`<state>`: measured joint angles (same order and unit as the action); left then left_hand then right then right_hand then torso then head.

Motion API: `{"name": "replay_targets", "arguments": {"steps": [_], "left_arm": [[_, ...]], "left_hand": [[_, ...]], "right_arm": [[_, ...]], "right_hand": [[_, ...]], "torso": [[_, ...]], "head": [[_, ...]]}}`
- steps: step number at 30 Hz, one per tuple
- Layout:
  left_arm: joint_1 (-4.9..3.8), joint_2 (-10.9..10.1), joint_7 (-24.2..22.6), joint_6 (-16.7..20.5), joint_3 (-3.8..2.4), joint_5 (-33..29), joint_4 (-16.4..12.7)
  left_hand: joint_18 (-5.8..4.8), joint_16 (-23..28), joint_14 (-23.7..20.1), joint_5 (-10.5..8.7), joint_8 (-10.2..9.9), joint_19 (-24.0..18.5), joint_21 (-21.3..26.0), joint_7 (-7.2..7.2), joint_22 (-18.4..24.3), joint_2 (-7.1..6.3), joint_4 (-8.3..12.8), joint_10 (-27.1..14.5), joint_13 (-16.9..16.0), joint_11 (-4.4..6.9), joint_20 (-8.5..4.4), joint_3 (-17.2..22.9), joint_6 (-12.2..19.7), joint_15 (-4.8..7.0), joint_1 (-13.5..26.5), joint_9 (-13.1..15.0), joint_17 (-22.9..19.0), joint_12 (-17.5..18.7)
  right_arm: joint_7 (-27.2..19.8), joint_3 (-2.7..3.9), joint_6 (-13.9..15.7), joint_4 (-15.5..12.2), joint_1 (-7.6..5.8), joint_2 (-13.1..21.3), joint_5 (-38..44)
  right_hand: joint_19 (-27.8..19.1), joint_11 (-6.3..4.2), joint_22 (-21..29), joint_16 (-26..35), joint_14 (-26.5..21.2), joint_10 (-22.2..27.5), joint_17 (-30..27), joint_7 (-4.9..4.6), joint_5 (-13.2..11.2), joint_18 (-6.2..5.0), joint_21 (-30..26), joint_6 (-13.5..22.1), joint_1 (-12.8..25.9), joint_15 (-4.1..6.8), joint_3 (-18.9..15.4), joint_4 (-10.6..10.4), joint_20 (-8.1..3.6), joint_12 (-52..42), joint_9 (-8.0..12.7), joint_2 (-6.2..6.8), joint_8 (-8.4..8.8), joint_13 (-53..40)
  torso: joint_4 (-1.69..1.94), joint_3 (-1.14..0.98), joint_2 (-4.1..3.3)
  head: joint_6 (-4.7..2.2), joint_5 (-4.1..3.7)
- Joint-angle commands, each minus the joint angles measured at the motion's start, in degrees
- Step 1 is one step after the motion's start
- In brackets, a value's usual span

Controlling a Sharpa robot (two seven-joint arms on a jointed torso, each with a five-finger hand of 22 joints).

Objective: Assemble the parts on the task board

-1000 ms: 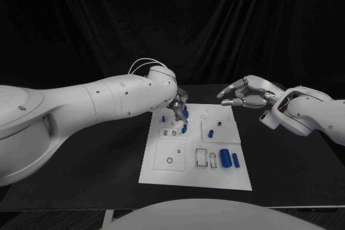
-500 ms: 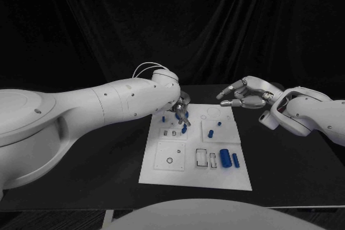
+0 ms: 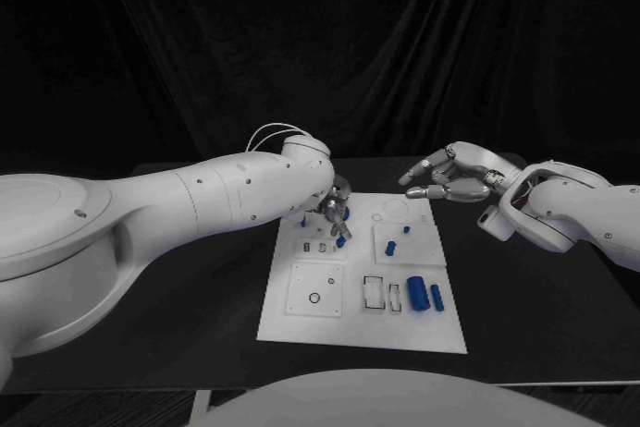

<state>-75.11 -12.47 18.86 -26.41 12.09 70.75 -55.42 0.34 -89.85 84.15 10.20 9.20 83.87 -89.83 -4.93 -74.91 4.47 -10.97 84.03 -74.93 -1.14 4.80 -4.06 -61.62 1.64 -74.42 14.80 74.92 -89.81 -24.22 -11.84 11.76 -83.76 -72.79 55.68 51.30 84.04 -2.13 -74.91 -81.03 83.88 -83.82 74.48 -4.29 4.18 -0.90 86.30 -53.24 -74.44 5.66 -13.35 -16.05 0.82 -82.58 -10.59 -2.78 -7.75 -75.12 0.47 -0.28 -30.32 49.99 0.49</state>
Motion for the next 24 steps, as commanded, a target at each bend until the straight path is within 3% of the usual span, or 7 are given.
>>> {"name": "replay_targets", "arguments": {"steps": [1,24], "left_arm": [[0.16,-0.07,-0.03,-0.12,-0.06,-0.70,-0.13],[1.14,0.50,0.31,-1.11,-0.06,-0.70,1.76]], "left_hand": [[-0.34,-0.15,5.85,0.22,-0.16,6.13,-0.17,0.03,-15.09,-0.09,0.16,5.97,-15.07,0.36,-0.38,0.10,0.23,0.38,-0.40,0.11,15.08,-0.19],[-0.34,-0.15,5.85,0.97,-0.41,6.13,-0.17,0.10,-15.09,-0.08,0.35,5.97,-15.07,0.40,-0.37,0.62,-0.03,0.39,-0.16,0.41,15.08,-0.19]], "right_arm": [[0.94,0.04,-0.51,-0.11,0.12,0.06,-0.14],[1.26,0.04,-1.43,0.01,0.13,-0.16,-0.14]], "right_hand": [[4.15,0.38,-13.74,0.36,3.35,-3.17,-0.02,0.14,0.33,-0.12,-0.13,-0.40,-0.30,-0.37,-0.27,0.08,0.30,0.21,0.08,-0.15,-0.26,-4.97],[4.13,0.40,-13.73,0.35,3.35,-3.16,-0.02,0.12,0.33,-0.13,-0.17,-0.41,-0.33,-0.38,-0.30,0.07,0.30,0.23,0.09,-0.19,-0.26,-4.95]], "torso": [[-0.01,0.01,-0.01],[-0.01,0.01,0.05]], "head": [[0.01,0.14],[0.01,0.31]]}}
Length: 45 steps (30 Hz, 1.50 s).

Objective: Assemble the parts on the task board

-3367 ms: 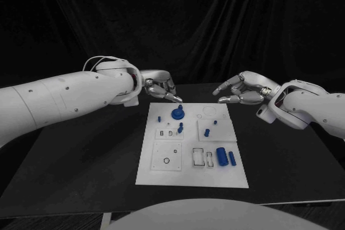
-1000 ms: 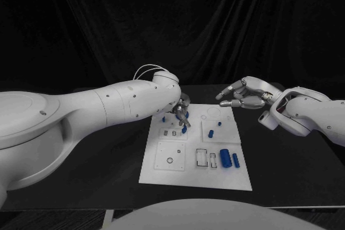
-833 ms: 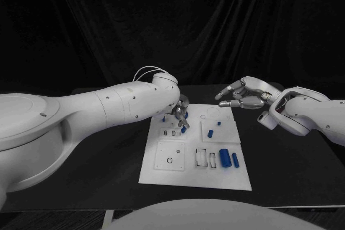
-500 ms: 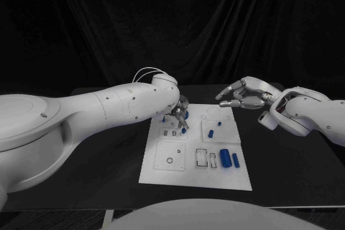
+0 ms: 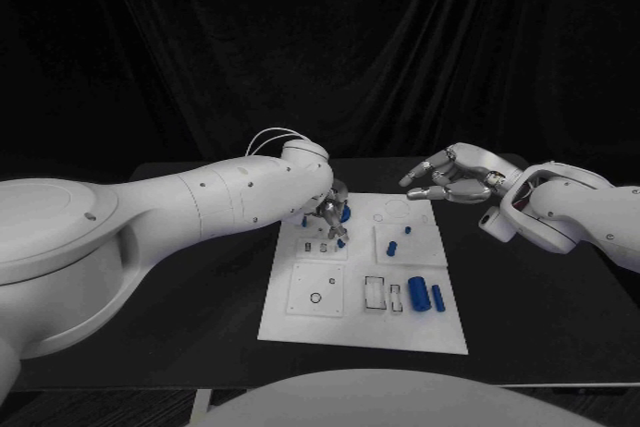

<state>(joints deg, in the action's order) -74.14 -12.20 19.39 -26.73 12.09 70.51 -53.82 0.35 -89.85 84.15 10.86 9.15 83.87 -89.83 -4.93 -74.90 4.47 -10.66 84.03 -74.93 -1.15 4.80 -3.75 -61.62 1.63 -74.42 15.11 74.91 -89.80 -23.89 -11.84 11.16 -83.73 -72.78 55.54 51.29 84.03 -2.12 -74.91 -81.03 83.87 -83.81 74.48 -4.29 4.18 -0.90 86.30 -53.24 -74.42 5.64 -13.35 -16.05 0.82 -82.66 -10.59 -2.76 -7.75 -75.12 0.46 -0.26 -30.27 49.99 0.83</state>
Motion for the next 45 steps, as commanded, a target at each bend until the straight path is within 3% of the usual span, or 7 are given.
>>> {"name": "replay_targets", "arguments": {"steps": [1,36,45], "left_arm": [[0.22,0.26,-0.28,-0.79,-0.06,-0.46,0.26],[0.52,1.66,-2.46,-0.95,-0.07,-0.46,1.79],[0.71,2.11,-2.59,-1.40,-0.07,-0.46,2.30]], "left_hand": [[-0.35,-0.15,5.85,0.35,-0.39,6.13,-0.17,0.09,-15.10,-0.08,0.06,5.97,-15.07,0.40,-0.38,0.35,0.00,0.40,-0.17,0.10,15.09,-0.20],[-0.35,-0.15,5.85,1.11,-1.20,6.13,-0.17,-0.05,-15.10,0.02,0.78,5.97,-15.07,0.31,-0.34,1.52,0.44,0.34,-0.48,0.33,15.09,-0.20],[-0.35,-0.15,5.85,1.67,-1.22,6.13,-0.17,0.18,-15.10,-0.05,2.00,5.97,-15.07,0.48,-0.40,2.72,-0.09,0.45,-1.43,0.78,15.09,-0.20]], "right_arm": [[0.95,0.04,-0.88,-0.01,0.12,-0.04,-0.13],[1.81,0.04,-2.06,0.48,0.13,-0.31,-0.13],[1.86,0.04,-2.26,0.58,0.13,-0.34,-0.13]], "right_hand": [[4.13,0.38,-13.73,0.35,3.36,-3.17,-0.03,0.12,0.34,-0.13,-0.17,-0.41,-0.35,-0.36,-0.31,0.07,0.31,0.31,0.09,-0.20,-0.26,-4.95],[4.09,0.52,-13.70,0.38,3.34,-3.12,-0.14,0.00,-0.76,-0.16,-0.27,-0.84,-0.18,-0.48,-0.97,-0.27,0.41,0.39,0.12,-0.42,-0.40,-4.80],[4.08,0.52,-13.69,0.40,3.33,-3.12,-0.17,-0.01,-0.82,-0.16,-0.28,-0.85,-0.15,-0.48,-1.02,-0.29,0.41,0.39,0.13,-0.42,-0.40,-4.80]], "torso": [[0.01,0.00,-0.01],[0.02,-0.02,0.03],[0.01,0.00,0.01]], "head": [[0.01,-0.05],[0.01,-0.06],[0.01,-0.11]]}}
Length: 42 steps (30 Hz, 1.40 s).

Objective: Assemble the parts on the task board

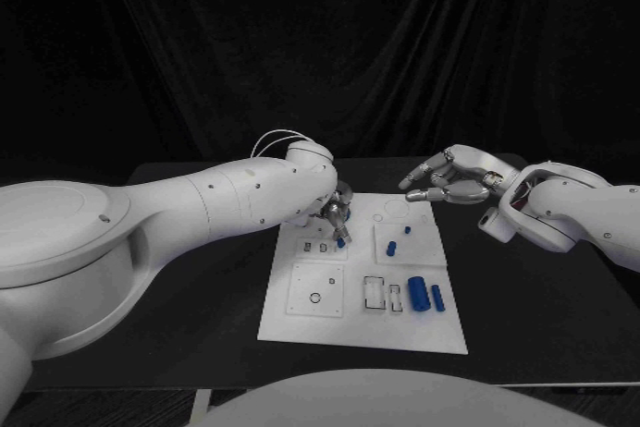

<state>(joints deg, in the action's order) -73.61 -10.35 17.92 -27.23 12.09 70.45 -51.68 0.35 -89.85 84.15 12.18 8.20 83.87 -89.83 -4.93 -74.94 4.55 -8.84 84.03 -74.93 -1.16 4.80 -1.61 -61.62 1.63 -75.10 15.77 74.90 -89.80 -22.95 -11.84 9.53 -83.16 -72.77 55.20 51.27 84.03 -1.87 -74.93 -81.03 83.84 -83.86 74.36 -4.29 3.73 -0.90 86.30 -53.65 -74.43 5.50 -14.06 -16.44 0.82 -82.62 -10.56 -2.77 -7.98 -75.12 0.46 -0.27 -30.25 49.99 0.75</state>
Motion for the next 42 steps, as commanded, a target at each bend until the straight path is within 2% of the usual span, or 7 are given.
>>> {"name": "replay_targets", "arguments": {"steps": [1,14,18,19,26,36,42], "left_arm": [[0.21,0.30,-1.13,-0.91,-0.06,-0.40,0.20],[0.75,0.57,-0.35,-0.42,-0.06,-0.40,0.53],[0.83,0.54,-0.22,0.40,-0.06,-0.40,0.53],[0.85,0.55,-0.23,0.62,-0.06,-0.40,0.52],[0.90,0.47,-0.05,1.85,-0.07,-0.40,0.26],[0.89,-0.73,2.59,4.78,-0.07,-0.40,-1.34],[0.44,-2.83,6.02,7.32,-0.07,-0.40,-4.95]], "left_hand": [[-0.35,-0.15,5.85,0.39,-0.27,6.13,-0.17,0.19,-15.06,-0.14,0.24,5.97,-15.07,0.50,-0.41,0.64,-0.11,0.47,-0.80,0.15,15.10,-0.20],[-0.35,-0.15,5.85,1.08,-0.12,6.13,-0.17,0.40,-15.06,-0.34,1.16,5.97,-15.07,0.69,-0.54,1.51,-0.54,0.63,-1.27,0.73,15.10,-0.20],[-0.35,-0.15,5.85,2.86,-0.05,6.13,-0.17,0.54,-15.06,-0.22,1.88,5.97,-15.07,0.88,-0.74,2.56,-0.69,0.78,-1.60,1.35,15.10,-0.20],[-0.35,-0.15,5.85,5.18,0.01,6.13,-0.17,0.65,-15.06,-0.36,2.66,5.97,-15.07,0.96,-0.95,3.58,-0.76,0.97,-1.93,1.92,15.10,-0.20],[-0.35,-0.15,5.85,9.37,0.17,6.13,-0.17,0.72,-15.06,-1.09,6.09,5.97,-15.07,1.11,-1.16,9.02,-0.56,1.17,-2.82,4.15,15.10,-0.20],[-0.35,-0.15,5.85,11.13,1.61,6.13,-0.17,0.70,-15.06,-2.68,10.23,5.97,-15.07,1.31,-1.34,15.58,-0.88,1.37,-1.64,7.80,15.10,-0.20],[-0.35,-0.15,5.85,12.51,2.64,6.13,-0.17,0.53,-15.06,-3.68,13.06,5.97,-15.07,1.18,-1.40,20.90,-0.60,1.40,-0.17,10.14,15.10,-0.20]], "right_arm": [[0.92,0.04,-0.64,0.02,0.12,0.00,-0.11],[0.97,0.04,-0.86,-0.01,0.12,0.11,-0.11],[0.97,0.04,-0.94,-0.01,0.12,0.17,-0.11],[0.97,0.04,-0.96,-0.01,0.12,0.18,-0.11],[1.02,0.04,-1.25,0.04,0.12,0.17,-0.11],[1.08,0.04,-1.49,0.07,0.16,0.31,-0.11],[1.58,0.03,-1.72,0.06,0.21,0.56,-0.11]], "right_hand": [[4.08,0.27,-13.67,0.40,3.36,-3.06,-0.05,-0.01,-0.37,-0.16,-0.28,-0.44,-0.15,-0.35,-0.31,0.10,0.41,0.34,0.09,-0.41,-0.17,-4.80],[4.07,0.32,-13.66,0.40,3.36,-3.06,-0.11,-0.04,-0.51,-0.17,-0.31,-0.60,0.52,-0.38,-0.78,-0.16,0.45,0.33,0.12,-0.72,-0.21,-4.78],[4.07,0.32,-13.67,0.36,3.37,-3.05,-0.03,-0.04,-0.50,-0.17,-0.31,-0.61,0.54,-0.39,-0.79,-0.16,0.46,0.35,0.12,-0.74,-0.21,-4.76],[4.07,0.32,-13.67,0.36,3.37,-3.05,-0.03,-0.04,-0.50,-0.17,-0.31,-0.61,0.54,-0.39,-0.79,-0.16,0.46,0.35,0.12,-0.74,-0.21,-4.76],[4.06,0.35,-13.65,0.43,3.35,-3.02,-0.17,-0.05,-0.46,-0.18,-0.34,-0.73,0.63,-0.40,-0.85,-0.14,0.47,0.42,0.11,-0.92,-0.27,-4.66],[4.03,0.36,-13.64,0.45,3.34,-3.01,-0.20,-0.05,-0.44,-0.19,-0.38,-0.76,0.63,-0.41,-0.85,-0.12,0.47,0.43,0.11,-0.96,-0.28,-4.65],[3.97,0.37,-13.59,0.52,3.32,-2.93,-0.32,-0.06,-0.39,-0.22,-0.51,-0.83,0.61,-0.42,-0.86,-0.08,0.48,0.63,0.10,-1.06,-0.31,-4.38]], "torso": [[0.00,0.00,-0.01],[-0.01,-0.04,-0.03],[-0.03,-0.01,-0.01],[-0.03,-0.01,-0.01],[0.00,-0.04,0.00],[0.03,-0.02,0.01],[0.05,-0.03,0.00]], "head": [[0.01,0.00],[0.01,-0.16],[0.01,-0.18],[0.01,-0.13],[0.01,-0.05],[0.01,-0.16],[0.01,0.44]]}}
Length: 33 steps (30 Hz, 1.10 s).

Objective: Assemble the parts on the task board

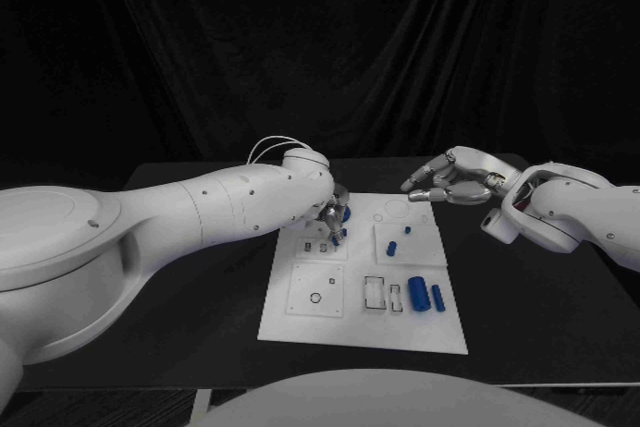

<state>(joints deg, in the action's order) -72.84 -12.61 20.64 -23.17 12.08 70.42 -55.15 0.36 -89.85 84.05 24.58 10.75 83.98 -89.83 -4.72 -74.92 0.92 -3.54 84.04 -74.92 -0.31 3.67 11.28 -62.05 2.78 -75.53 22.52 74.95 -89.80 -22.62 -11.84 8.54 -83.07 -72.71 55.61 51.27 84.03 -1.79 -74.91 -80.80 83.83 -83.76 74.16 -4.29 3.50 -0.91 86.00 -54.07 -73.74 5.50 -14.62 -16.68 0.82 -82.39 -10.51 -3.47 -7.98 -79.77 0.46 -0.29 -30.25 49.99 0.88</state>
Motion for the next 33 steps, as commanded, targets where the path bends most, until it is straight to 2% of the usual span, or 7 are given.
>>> {"name": "replay_targets", "arguments": {"steps": [1,5,10,17,19,26,33], "left_arm": [[-0.48,-0.94,3.80,3.46,-0.06,-0.37,-2.13],[-1.65,-3.33,6.87,5.06,-0.06,-1.97,-6.19],[-3.28,-6.88,11.15,6.71,-0.05,-9.77,-11.17],[-4.94,-11.09,15.78,8.79,-0.04,-13.96,-16.80],[-5.18,-12.08,16.88,9.25,-0.03,-14.42,-17.82],[-5.41,-13.56,19.04,12.49,0.00,-14.96,-19.14],[-4.81,-13.53,20.36,15.20,0.04,-15.07,-19.52]], "left_hand": [[-0.36,-0.15,5.95,0.13,0.26,6.02,-0.17,0.31,-15.08,-0.26,8.14,5.96,-15.08,0.36,-0.26,8.84,-0.13,0.26,0.71,3.78,15.05,-0.20],[-0.36,-0.15,5.95,0.07,0.63,6.02,-0.17,0.34,-15.08,-0.65,8.89,5.96,-15.08,0.41,-0.29,10.79,0.03,0.30,2.11,4.74,15.05,-0.20],[-0.36,-0.15,5.95,0.32,0.73,6.02,-0.17,0.36,-15.08,-0.55,8.92,5.96,-15.08,0.42,-0.31,11.62,0.20,0.34,2.87,5.12,15.05,-0.20],[-0.36,-0.15,5.95,2.23,0.84,6.02,-0.17,0.41,-15.08,0.13,7.82,5.96,-15.08,0.53,-0.43,14.01,1.12,0.45,5.76,6.14,15.05,-0.20],[-0.36,-0.15,5.95,2.48,0.84,6.02,-0.17,0.43,-15.08,0.29,7.51,5.96,-15.08,0.55,-0.45,14.42,1.26,0.48,6.25,6.29,15.05,-0.20],[-0.36,-0.15,5.95,2.77,0.93,6.02,-0.17,0.49,-15.08,0.29,7.33,5.96,-15.08,0.60,-0.48,14.82,1.20,0.52,6.68,6.46,15.05,-0.20],[-0.36,-0.15,5.95,2.46,0.35,6.02,-0.17,0.37,-15.08,0.06,6.96,5.96,-15.08,0.56,-0.54,15.38,1.99,0.55,7.50,6.37,15.05,-0.20]], "right_arm": [[1.31,0.03,-0.77,-0.05,0.15,0.17,-0.10],[1.69,0.03,-1.08,-0.25,0.17,0.35,-0.10],[2.17,0.03,-1.69,-0.33,0.24,0.39,-0.10],[2.73,0.03,-2.61,-0.41,0.55,0.18,-0.10],[2.95,0.03,-2.98,-0.43,0.70,0.11,-0.10],[3.86,0.03,-3.66,-0.65,1.20,0.29,-0.10],[4.60,0.03,-4.05,-0.79,1.71,0.31,-0.11]], "right_hand": [[3.97,0.29,-13.61,0.29,3.32,-3.03,-0.11,-0.06,-0.16,-0.22,-0.21,-0.41,-0.08,-0.41,-0.31,0.16,0.48,0.39,0.06,-0.36,-0.31,0.26],[3.94,0.30,-13.59,0.34,3.30,-3.00,-0.19,-0.06,-0.16,-0.23,-0.28,-0.44,-0.08,-0.42,-0.31,0.16,0.49,0.46,0.05,-0.40,-0.32,0.35],[3.91,0.32,-13.57,0.40,3.28,-2.95,-0.29,-0.07,-0.14,-0.25,-0.34,-0.50,-0.10,-0.43,-0.32,0.18,0.50,0.57,0.05,-0.49,-0.36,0.49],[3.87,0.37,-13.54,0.45,3.25,-2.86,-0.36,-0.11,0.02,-0.27,-0.42,-0.62,-0.36,-0.49,-0.29,0.34,0.54,0.71,0.05,-0.78,-0.40,0.67],[3.87,0.37,-13.54,0.45,3.25,-2.86,-0.36,-0.11,0.02,-0.27,-0.42,-0.62,-0.36,-0.49,-0.29,0.34,0.54,0.71,0.05,-0.78,-0.40,0.67],[3.79,0.40,-13.48,0.48,3.23,-2.74,-0.43,-0.13,0.08,-0.31,-0.58,-0.67,-0.61,-0.51,-0.27,0.46,0.57,0.95,0.06,-0.90,-0.42,0.98],[3.71,0.41,-13.42,0.53,3.21,-2.68,-0.50,-0.14,0.09,-0.36,-0.76,-0.67,-0.74,-0.53,-0.27,0.51,0.58,1.08,0.07,-0.96,-0.41,1.16]], "torso": [[0.01,-0.01,0.01],[0.06,-0.02,0.03],[0.02,-0.02,0.08],[-0.01,-0.14,0.23],[0.00,-0.12,0.15],[-0.12,-0.41,0.59],[-0.19,-0.63,0.89]], "head": [[0.01,0.46],[0.01,0.75],[0.01,1.13],[0.01,1.68],[0.01,1.95],[0.01,3.60],[0.01,4.55]]}}
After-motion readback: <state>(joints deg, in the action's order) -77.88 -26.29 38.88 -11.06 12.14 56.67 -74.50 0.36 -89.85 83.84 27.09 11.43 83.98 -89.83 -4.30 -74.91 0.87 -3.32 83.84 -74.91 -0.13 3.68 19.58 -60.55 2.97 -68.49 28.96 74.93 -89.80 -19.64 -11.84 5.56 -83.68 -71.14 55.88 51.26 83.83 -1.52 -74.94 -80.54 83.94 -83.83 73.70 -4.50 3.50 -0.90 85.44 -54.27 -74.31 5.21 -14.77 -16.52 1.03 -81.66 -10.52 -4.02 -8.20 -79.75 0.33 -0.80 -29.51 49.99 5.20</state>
